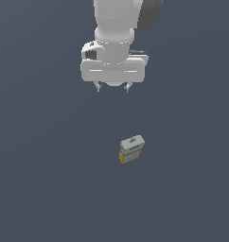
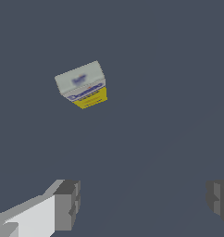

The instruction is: Pick up the object and move it to a goal position.

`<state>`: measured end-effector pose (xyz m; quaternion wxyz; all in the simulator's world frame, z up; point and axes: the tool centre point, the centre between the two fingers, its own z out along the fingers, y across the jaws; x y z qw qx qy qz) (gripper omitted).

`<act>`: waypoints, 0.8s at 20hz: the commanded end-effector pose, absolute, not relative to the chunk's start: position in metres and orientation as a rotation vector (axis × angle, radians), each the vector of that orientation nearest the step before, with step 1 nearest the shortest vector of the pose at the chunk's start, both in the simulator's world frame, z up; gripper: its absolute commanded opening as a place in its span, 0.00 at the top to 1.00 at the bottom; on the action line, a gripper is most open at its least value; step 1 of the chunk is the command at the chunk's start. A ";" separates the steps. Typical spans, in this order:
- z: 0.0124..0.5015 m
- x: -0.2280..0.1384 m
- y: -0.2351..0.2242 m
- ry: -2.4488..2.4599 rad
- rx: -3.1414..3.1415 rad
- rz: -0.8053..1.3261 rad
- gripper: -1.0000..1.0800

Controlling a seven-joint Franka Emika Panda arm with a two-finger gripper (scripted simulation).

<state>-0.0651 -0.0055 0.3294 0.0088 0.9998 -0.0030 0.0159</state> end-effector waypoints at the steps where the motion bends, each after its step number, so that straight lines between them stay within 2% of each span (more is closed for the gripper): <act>1: 0.329 -0.065 -0.005 -0.009 3.124 0.050 0.04; 16: 0.310 -0.075 0.009 -0.015 3.127 -0.046 0.04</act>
